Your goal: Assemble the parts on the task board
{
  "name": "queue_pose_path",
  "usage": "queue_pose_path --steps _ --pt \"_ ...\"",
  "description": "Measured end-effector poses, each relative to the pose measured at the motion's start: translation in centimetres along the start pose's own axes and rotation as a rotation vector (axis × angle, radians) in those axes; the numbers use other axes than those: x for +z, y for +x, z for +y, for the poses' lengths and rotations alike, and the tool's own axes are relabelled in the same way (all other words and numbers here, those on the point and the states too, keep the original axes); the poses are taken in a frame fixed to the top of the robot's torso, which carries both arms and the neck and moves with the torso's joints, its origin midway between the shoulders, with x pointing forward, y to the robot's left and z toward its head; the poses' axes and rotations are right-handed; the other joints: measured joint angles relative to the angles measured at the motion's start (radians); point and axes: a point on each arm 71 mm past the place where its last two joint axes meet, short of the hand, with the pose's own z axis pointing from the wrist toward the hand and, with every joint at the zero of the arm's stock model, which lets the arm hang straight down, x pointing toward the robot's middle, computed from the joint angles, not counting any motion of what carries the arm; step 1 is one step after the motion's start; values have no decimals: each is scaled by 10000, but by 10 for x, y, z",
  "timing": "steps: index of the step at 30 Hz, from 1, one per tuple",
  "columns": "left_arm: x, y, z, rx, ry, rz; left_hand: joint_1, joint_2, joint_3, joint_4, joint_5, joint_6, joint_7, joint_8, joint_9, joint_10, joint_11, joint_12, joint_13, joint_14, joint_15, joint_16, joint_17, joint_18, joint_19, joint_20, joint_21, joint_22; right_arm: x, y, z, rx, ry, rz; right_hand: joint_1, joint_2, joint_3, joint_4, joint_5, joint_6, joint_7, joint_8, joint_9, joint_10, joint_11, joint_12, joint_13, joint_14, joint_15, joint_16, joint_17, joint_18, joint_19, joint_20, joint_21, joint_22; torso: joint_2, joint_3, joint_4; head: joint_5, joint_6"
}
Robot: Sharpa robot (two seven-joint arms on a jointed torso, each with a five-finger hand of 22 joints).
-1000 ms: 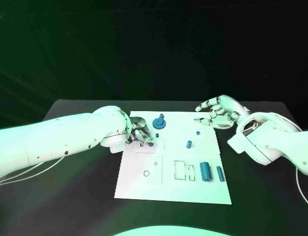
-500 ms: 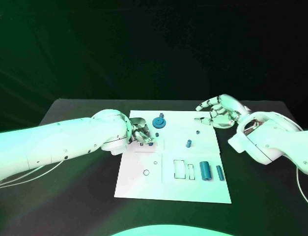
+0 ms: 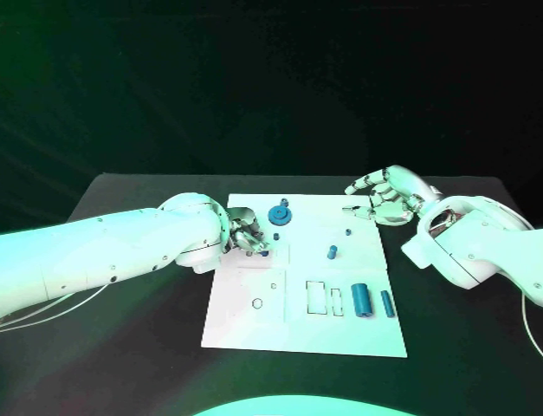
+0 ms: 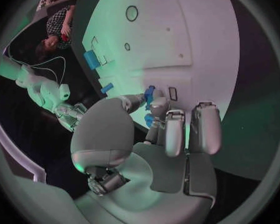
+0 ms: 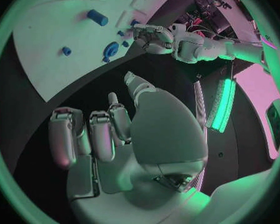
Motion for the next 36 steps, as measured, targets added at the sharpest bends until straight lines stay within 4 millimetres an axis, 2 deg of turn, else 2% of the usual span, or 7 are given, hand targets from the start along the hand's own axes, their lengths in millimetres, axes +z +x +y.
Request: queue_pose_path --steps 19,21,23,26,36 --pt "0 1 0 182 1 62 -78 -77 29 27 48 98 -23 -39 14 148 -37 0 89 2 -2 0 -2 0 36 -35 0 -1 0 0 0 0 4 26 0 0 41 41 55 0 0 43 1 0 0 0 -1 0 0 -56 -2 0 0 0 0 5 -3 6 2 3 -16" --pt "0 1 -1 197 -2 75 -194 -194 30 26 243 183 -68 -39 15 255 -37 53 130 34 -41 0 -2 1 31 -40 0 -2 0 0 0 0 5 27 0 0 42 42 55 0 0 43 1 0 0 0 -1 0 0 -56 -2 0 0 0 0 7 -3 5 -2 3 -16" --pt "0 1 -1 213 -6 91 -424 -293 578 -522 513 242 -56 -48 15 324 -74 62 162 1 -74 1 -2 1 2 -78 0 -2 0 0 0 -1 6 27 0 0 42 41 56 0 0 43 1 0 0 0 -1 0 0 -56 -3 0 0 0 0 6 -3 9 -5 3 -16" --pt "0 1 -1 227 -16 106 -460 -329 579 -523 775 272 -53 -48 15 380 -88 62 190 1 -74 1 -2 1 33 -109 0 -2 0 0 0 -1 8 26 0 0 41 42 55 0 0 42 1 0 0 0 -1 0 0 -56 -3 1 0 0 0 7 -3 12 -5 1 -22" --pt "2 1 -3 269 -60 151 -590 -332 580 -524 833 351 -92 -44 56 484 -92 127 287 1 -74 1 -3 1 33 -108 0 -3 0 1 0 -8 -2 32 0 0 41 41 55 0 0 41 1 0 0 0 7 0 0 -56 -3 0 0 0 0 5 -3 17 -4 -8 -40"
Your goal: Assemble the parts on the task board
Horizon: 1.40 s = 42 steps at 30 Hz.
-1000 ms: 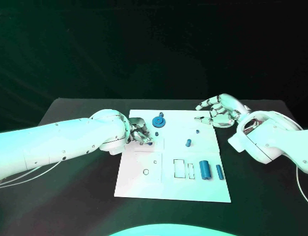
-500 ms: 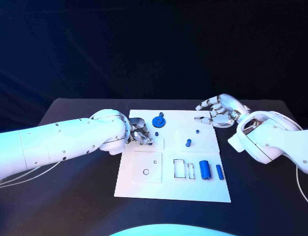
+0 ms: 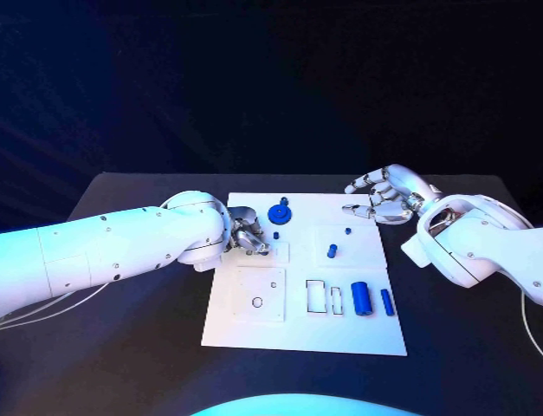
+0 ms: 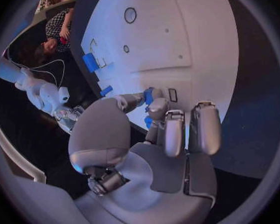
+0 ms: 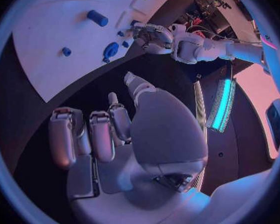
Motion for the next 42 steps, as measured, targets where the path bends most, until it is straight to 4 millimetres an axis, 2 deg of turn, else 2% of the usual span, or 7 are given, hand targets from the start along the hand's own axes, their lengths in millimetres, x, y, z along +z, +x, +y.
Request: queue_pose_path --steps 30,34,35,40,42 --pt "9 -1 -6 70 -62 197 -453 23 -58 -59 18 193 -57 11 11 142 -71 51 47 1 -71 0 -2 -1 37 -35 0 19 -1 0 0 -4 2 1 0 0 28 28 0 0 0 -2 -8 0 0 0 -3 0 0 0 7 0 0 0 0 -4 -2 -5 -1 -78 -24" --pt "9 -1 -6 76 -75 216 -622 64 -165 -208 -18 251 -110 35 10 162 -91 51 83 1 -71 0 -3 0 0 -71 0 28 -1 0 0 2 1 4 0 0 28 28 0 0 0 -2 -7 0 0 0 -3 0 0 0 7 0 0 0 0 -4 -3 -6 0 -85 -25" --pt "10 -1 -7 76 -75 218 -665 27 127 -534 -42 273 -108 35 12 179 -105 51 86 1 -71 0 -3 0 0 -71 0 36 -1 0 0 4 1 4 0 0 28 28 0 0 0 -2 -7 0 0 0 -4 0 0 0 7 0 0 0 0 -4 -3 -6 0 -88 -22" --pt "10 -1 -7 74 -82 227 -759 43 61 -599 -45 286 -97 38 11 182 -103 51 94 37 -107 0 -3 0 37 -108 0 37 -1 0 0 11 2 6 0 0 28 28 0 0 0 -2 -10 0 0 0 -4 0 0 0 6 1 0 0 -17 -5 -5 -6 2 -95 -10" --pt "10 -2 -6 71 -92 226 -999 -8 -45 -714 -130 343 -158 38 3 182 -103 51 121 0 -142 1 -3 1 37 -108 0 41 -1 0 0 13 3 6 0 0 28 28 0 0 0 -2 -16 0 0 0 -4 0 0 0 6 0 0 0 -36 -5 -5 -5 5 -99 -8"
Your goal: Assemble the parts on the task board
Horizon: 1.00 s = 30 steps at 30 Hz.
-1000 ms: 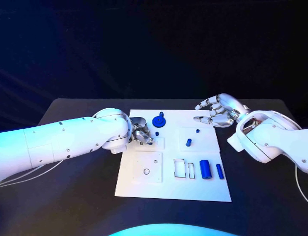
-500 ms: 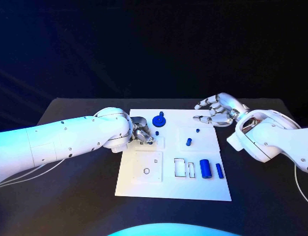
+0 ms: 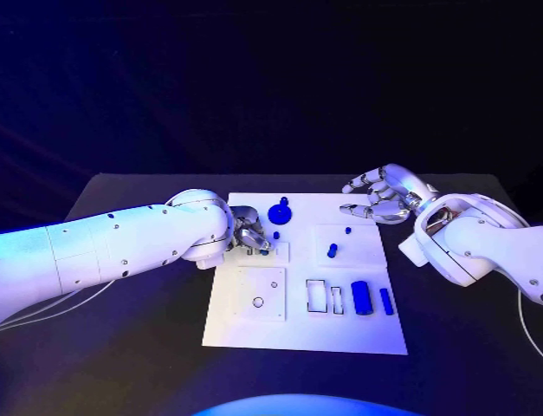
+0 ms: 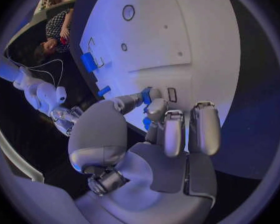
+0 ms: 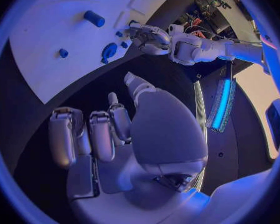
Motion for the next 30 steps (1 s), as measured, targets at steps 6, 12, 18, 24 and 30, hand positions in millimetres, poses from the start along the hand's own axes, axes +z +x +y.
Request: queue_pose_path --steps 6,12,18,24,30 --pt "1 0 0 -5 -9 2 -173 -57 -428 -108 -77 62 -63 -72 -40 -1 -1 0 42 0 -1 0 0 0 0 0 0 29 0 0 0 5 -3 2 0 0 0 0 0 0 0 0 0 0 0 0 0 0 0 0 -1 99 0 0 1 0 0 -2 2 -13 1" --pt "1 -1 1 -8 -45 1 -236 -120 -1088 269 -76 148 -126 -71 -48 -3 -2 37 84 0 0 0 -1 0 6 -5 0 41 0 0 0 6 1 -4 0 0 0 0 0 0 0 0 1 0 0 0 -1 0 0 0 -1 155 0 0 -78 -1 1 -4 1 -19 -9" --pt "2 -1 1 -12 -59 -6 -236 -120 -1614 528 -84 170 -108 -124 -61 -4 -2 37 95 -1 0 0 -1 0 36 -35 0 49 0 0 0 6 0 -6 0 0 0 0 0 0 0 0 1 0 0 0 -1 0 0 0 -2 154 0 0 -81 -2 4 -5 1 -30 -24" --pt "2 -1 2 -18 -76 -12 -236 -120 -1918 741 -115 169 -109 -125 -70 -4 -2 36 125 -1 0 0 -1 0 36 -35 0 62 0 0 0 5 3 -10 0 0 27 27 0 0 0 0 1 -37 37 -39 -2 0 0 0 -3 155 0 0 -81 7 4 -5 2 -30 -18" --pt "2 -1 3 -31 -86 -13 -277 -162 -2498 1007 -115 168 -112 -126 -69 32 -38 76 157 -1 0 0 -1 0 36 -35 0 81 0 -1 -1 4 10 -18 0 0 27 27 0 0 0 0 -7 -37 37 -39 -2 0 0 0 -3 154 0 0 -81 6 4 -7 0 -30 -14"
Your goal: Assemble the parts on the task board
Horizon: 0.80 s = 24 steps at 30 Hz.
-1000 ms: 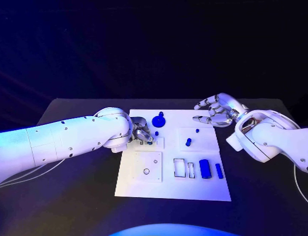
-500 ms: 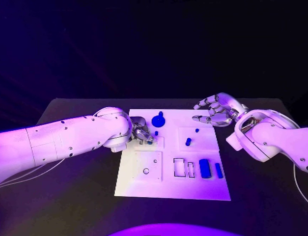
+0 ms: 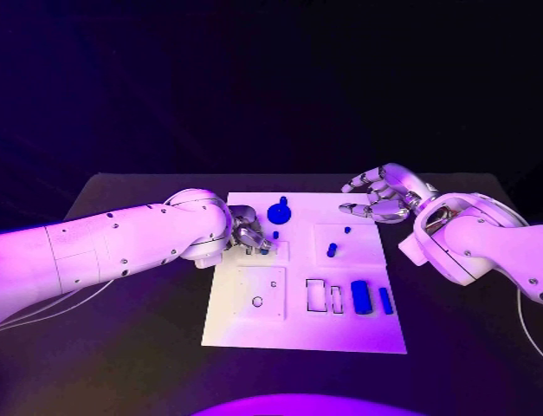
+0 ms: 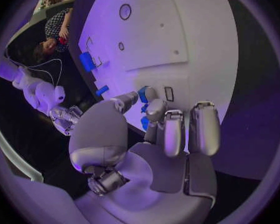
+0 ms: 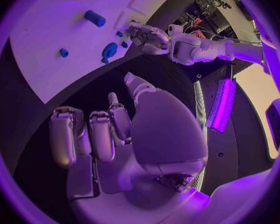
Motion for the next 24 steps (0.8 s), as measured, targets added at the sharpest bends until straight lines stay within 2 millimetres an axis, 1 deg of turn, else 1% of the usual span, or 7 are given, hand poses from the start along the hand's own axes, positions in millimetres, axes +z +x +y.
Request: queue_pose_path --steps 5,7,11,16,17,22,24 --pt "0 0 1 -14 -6 3 61 -84 -464 282 -43 14 -17 -38 0 0 0 0 0 0 0 0 0 -1 0 0 0 0 0 -1 -1 -6 23 -20 0 0 0 0 0 0 0 0 -2 0 0 0 0 0 0 0 -1 0 0 0 0 0 0 0 0 5 1" --pt "-1 0 1 -16 -3 6 134 -157 -625 421 -57 14 -17 -39 0 -1 0 0 -6 0 0 0 0 0 0 0 0 0 0 -1 -1 -7 29 -25 0 0 0 0 0 0 0 0 -1 0 0 0 0 0 0 0 -1 0 0 0 0 -1 -1 0 0 4 1" --pt "-1 0 2 -27 0 9 134 -157 -903 606 -173 13 -18 -41 0 -1 1 0 -11 0 0 0 0 1 0 0 0 -1 0 -1 -2 -10 37 -33 0 0 0 0 0 0 0 0 -1 0 0 0 0 0 0 -39 -1 1 0 0 0 -1 -1 -1 -4 4 1" --pt "-3 0 4 -80 1 24 132 -153 -1278 669 -479 13 -18 -61 0 -1 1 0 -11 0 0 0 0 0 0 0 0 4 0 -2 -3 -19 60 -51 0 0 0 0 0 0 0 0 -1 0 0 0 0 0 0 -39 -2 0 0 0 0 -2 -4 -7 -6 -20 14" --pt "-4 0 5 -94 0 24 95 -117 -1314 661 -506 13 -18 -61 0 -1 1 -1 -11 0 0 0 -1 0 0 0 0 11 0 -2 -3 -22 67 -55 0 0 0 0 0 0 0 0 -1 0 0 0 0 0 0 -39 -2 0 0 0 0 -2 -6 -7 -6 -26 20" --pt "-8 -4 5 -251 67 -35 64 -86 -1407 674 -508 13 -17 -61 0 -1 1 -15 -101 0 0 0 -1 0 0 0 0 11 0 -3 -4 -37 106 -86 0 0 0 0 0 0 0 0 -1 0 0 0 -1 0 0 -39 -2 0 0 0 0 -3 -11 -6 -4 -48 70" --pt "-10 -6 4 -342 117 -65 13 -91 -1523 671 -508 -45 40 -113 1 -92 24 -120 -203 0 1 0 -1 0 0 0 0 -6 1 -3 -5 -43 123 -100 0 0 0 0 0 0 0 0 -1 -22 -23 0 -1 0 0 -39 -2 0 0 0 0 -3 -12 -4 -1 -58 95"
